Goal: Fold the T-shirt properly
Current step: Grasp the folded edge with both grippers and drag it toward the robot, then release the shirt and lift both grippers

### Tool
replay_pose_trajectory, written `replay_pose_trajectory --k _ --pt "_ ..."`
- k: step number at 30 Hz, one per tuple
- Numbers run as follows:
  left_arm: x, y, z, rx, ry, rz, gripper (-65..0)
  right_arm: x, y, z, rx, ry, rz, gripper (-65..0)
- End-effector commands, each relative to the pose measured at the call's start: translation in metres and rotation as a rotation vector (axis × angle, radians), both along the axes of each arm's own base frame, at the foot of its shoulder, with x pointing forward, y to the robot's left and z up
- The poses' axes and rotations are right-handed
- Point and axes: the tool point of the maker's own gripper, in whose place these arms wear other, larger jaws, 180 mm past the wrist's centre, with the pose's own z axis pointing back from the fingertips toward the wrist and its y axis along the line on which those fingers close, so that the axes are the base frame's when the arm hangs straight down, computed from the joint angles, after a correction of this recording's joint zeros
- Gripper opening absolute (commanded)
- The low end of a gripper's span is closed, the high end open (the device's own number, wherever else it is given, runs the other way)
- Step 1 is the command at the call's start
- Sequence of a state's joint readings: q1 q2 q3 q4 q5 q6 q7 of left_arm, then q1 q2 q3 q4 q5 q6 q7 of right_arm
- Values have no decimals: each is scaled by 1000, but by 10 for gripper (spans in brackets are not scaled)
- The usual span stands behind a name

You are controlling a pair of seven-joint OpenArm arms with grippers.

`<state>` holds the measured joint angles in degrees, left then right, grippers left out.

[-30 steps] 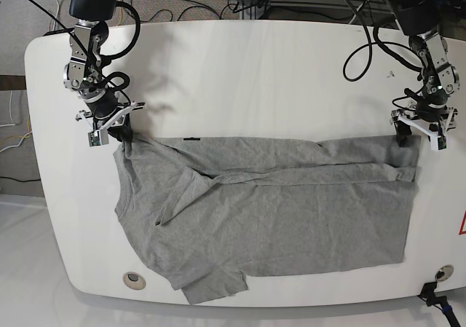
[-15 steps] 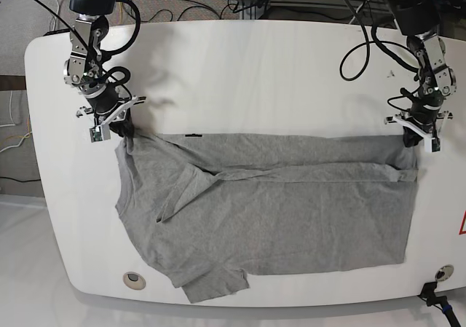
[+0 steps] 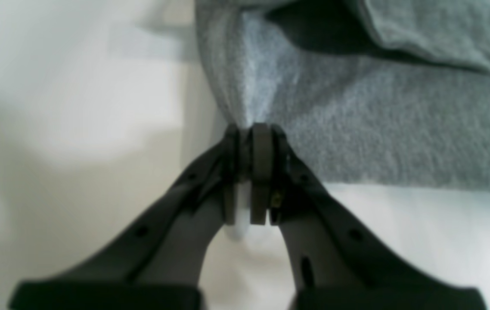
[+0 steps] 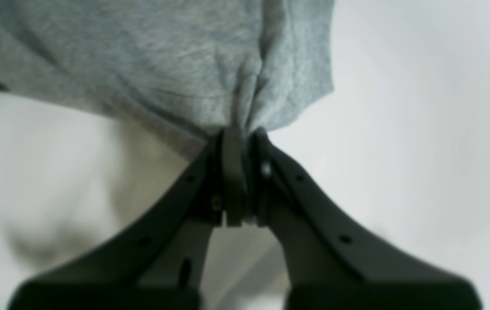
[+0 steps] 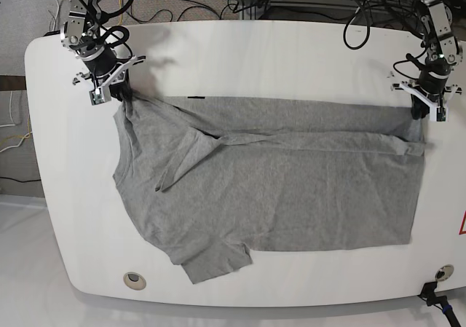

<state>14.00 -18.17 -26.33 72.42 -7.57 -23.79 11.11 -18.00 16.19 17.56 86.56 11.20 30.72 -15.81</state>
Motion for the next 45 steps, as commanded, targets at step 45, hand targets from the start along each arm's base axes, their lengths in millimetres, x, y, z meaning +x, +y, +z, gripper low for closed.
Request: replay_pose_trajectory --k 45 --pt "-161 -25 -18 43 376 -199 -568 -125 -35 5 -119 182 -26 -605"
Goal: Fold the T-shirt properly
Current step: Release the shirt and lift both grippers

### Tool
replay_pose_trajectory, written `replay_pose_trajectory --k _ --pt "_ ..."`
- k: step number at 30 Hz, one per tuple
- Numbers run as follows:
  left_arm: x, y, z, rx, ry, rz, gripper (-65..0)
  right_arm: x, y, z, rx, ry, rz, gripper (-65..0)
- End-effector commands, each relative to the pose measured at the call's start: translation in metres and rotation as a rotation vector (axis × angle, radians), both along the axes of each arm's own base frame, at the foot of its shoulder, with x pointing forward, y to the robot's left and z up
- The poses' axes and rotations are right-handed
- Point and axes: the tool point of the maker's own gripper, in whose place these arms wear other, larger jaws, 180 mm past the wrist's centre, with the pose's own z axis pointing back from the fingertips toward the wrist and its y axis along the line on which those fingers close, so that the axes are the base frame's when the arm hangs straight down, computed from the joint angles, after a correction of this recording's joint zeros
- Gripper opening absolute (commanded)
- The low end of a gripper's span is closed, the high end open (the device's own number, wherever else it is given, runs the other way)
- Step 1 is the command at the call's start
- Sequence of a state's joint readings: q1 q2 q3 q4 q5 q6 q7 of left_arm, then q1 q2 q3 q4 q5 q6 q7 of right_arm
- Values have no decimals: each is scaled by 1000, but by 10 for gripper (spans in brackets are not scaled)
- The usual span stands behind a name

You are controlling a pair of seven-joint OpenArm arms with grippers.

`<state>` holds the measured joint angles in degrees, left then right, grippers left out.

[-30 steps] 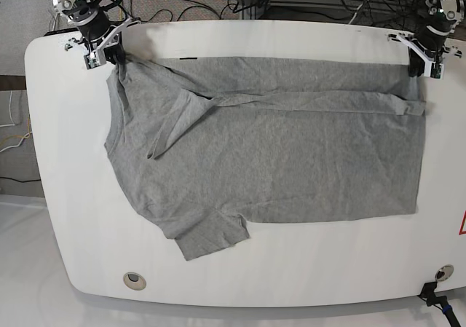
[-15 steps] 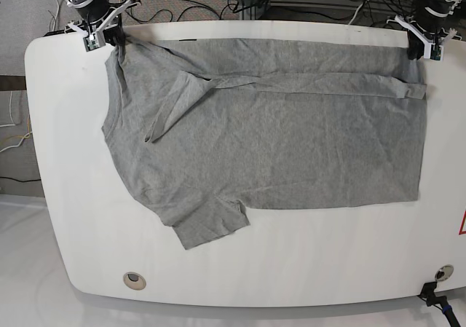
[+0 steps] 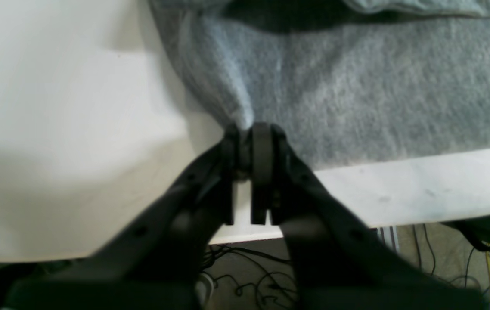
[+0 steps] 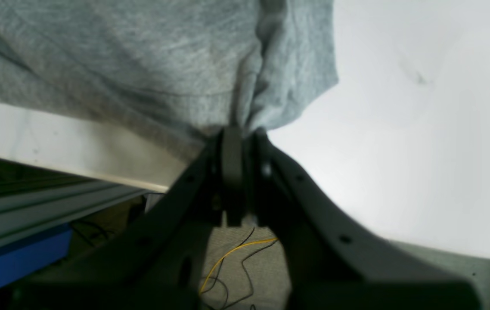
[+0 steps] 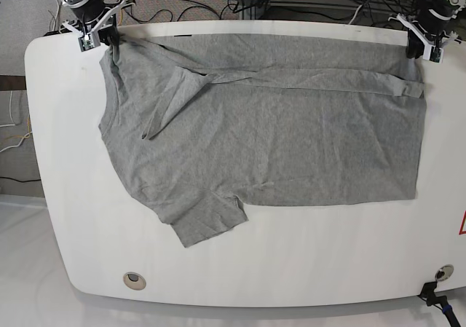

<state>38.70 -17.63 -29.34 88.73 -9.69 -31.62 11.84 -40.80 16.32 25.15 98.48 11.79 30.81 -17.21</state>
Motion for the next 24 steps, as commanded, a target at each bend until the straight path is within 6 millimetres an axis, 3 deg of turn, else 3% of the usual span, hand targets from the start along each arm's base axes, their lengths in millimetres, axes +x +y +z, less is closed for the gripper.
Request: replay_pose_trajectory --k 1,4,8,10,14,20,24 --pt "-32 12 -18 62 170 -4 -548 4 -6 6 -20 -16 3 -575" --pt "-24 15 -16 67 151 4 -491 10 -2 14 -21 -39 14 -503" --pt "-22 16 -14 68 144 3 -366 23 8 34 18 -108 22 -441" --pt "-17 26 -3 93 113 23 -325 27 11 40 14 -126 35 -424" --pt "4 30 25 136 27 12 -324 38 18 55 11 -173 58 -422" --pt "63 9 69 152 -166 -25 -324 69 44 71 41 -255 116 -425" --pt "97 -5 88 137 -266 -39 -324 94 44 77 15 -255 125 -426"
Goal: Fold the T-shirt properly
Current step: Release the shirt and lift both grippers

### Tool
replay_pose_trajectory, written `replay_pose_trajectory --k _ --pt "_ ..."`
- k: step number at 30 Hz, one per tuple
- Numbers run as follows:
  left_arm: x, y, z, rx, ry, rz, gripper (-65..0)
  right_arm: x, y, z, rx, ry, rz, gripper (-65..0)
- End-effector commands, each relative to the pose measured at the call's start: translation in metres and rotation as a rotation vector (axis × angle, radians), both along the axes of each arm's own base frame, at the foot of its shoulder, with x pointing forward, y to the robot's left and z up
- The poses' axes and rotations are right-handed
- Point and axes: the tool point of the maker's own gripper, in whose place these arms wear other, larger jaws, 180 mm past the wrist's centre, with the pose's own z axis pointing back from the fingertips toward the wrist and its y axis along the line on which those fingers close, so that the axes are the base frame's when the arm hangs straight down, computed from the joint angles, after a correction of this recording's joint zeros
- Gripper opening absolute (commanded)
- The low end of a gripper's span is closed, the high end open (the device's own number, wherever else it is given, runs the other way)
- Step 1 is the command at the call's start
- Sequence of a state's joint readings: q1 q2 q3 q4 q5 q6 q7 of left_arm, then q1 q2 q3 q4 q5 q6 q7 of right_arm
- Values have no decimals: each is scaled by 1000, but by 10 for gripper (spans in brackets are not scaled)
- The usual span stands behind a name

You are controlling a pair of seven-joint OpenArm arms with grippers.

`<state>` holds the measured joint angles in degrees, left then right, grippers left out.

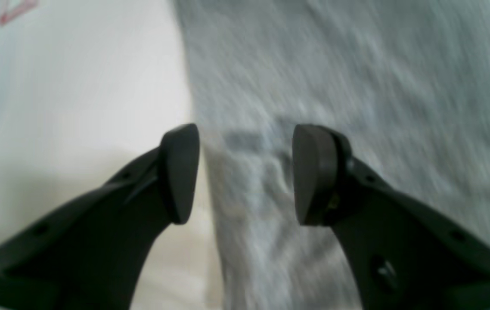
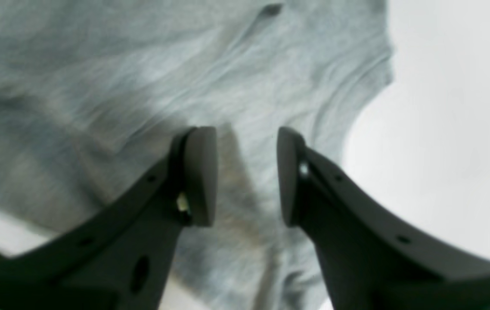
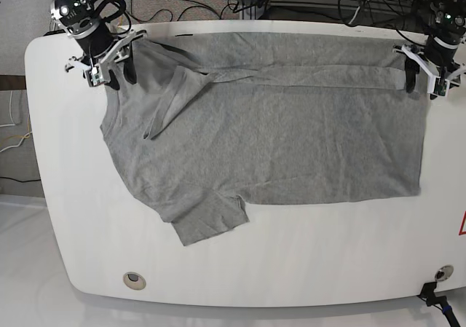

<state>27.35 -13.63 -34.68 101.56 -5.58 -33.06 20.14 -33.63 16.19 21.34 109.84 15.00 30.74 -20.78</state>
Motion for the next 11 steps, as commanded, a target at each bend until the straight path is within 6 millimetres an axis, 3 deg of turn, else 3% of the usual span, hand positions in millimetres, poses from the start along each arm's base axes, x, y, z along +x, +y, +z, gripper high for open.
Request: replay_pose_trajectory --k 1,6,11 --pt "16 -8 14 1 -57 -35 -324 21 -5 13 -34 -22 3 -427" --pt "41 -29 21 -24 -105 -86 -324 50 5 28 -29 -92 27 -427" --pt "66 -34 27 -11 -119 -94 -324 68 19 37 -11 -135 57 -427"
